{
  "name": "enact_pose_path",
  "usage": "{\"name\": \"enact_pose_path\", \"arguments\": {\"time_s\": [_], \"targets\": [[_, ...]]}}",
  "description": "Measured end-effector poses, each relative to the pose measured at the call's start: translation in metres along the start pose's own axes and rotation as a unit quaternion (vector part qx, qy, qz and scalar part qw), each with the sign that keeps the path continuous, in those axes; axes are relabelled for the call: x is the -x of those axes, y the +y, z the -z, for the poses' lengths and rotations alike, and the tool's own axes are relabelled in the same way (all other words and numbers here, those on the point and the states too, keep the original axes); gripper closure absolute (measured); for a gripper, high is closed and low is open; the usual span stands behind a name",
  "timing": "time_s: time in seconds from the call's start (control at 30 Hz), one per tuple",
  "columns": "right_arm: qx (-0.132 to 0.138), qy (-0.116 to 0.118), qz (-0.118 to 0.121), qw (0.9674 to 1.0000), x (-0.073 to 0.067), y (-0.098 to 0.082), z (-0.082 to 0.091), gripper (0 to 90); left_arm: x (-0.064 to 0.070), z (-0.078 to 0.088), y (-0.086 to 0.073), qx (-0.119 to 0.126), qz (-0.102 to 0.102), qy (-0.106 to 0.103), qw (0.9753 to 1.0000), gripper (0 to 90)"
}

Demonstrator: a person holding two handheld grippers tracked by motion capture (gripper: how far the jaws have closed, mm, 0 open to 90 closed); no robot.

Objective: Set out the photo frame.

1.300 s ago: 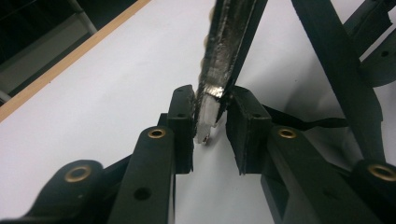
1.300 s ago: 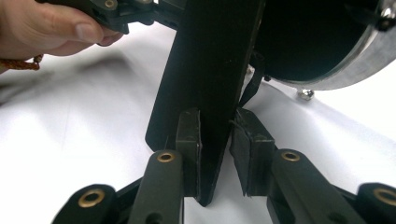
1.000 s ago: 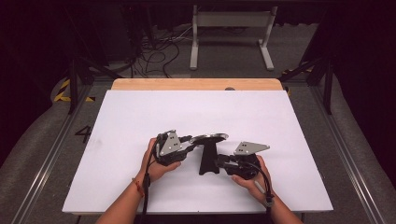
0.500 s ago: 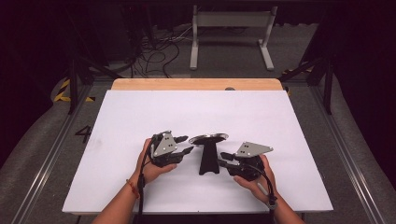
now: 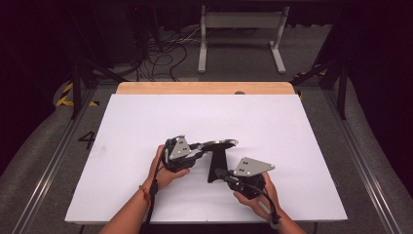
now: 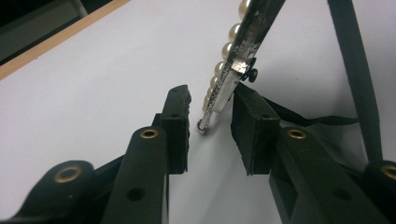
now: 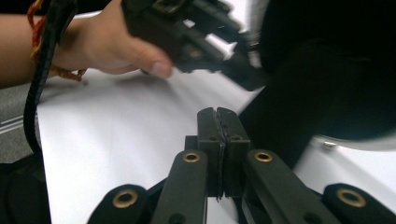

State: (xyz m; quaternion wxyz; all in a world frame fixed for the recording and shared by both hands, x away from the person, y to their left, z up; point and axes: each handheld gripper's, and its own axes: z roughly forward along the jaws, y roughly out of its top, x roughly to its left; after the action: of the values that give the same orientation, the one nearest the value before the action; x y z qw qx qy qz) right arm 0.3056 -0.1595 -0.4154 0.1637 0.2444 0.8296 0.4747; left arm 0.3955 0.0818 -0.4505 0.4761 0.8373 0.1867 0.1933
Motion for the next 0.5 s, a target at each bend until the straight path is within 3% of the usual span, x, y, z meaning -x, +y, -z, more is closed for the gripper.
{"name": "enact_pose_path", "arguments": {"time_s": [0.13,0.3,0.4,0.43,0.5], "targets": [[-0.021,0.000,0.013,0.9997,-0.012,-0.004,-0.022,90.0,0.000,0.001,0.000,-0.005,-0.009,-0.009,0.9999,73.1],[-0.038,-0.004,0.013,0.9992,-0.018,-0.009,-0.040,90.0,0.001,0.000,0.002,-0.010,-0.023,-0.008,0.9996,75.9],[-0.040,-0.024,0.015,0.9988,-0.024,-0.011,-0.049,90.0,0.001,0.000,0.002,-0.012,-0.026,-0.006,0.9996,76.4],[-0.045,-0.048,0.023,0.9976,-0.031,-0.011,-0.054,90.0,0.001,0.000,0.002,-0.014,-0.026,-0.004,0.9996,76.3],[-0.048,-0.056,0.031,0.9968,-0.035,-0.011,-0.057,90.0,0.002,0.000,0.002,-0.015,-0.026,-0.003,0.9995,76.3]]}}
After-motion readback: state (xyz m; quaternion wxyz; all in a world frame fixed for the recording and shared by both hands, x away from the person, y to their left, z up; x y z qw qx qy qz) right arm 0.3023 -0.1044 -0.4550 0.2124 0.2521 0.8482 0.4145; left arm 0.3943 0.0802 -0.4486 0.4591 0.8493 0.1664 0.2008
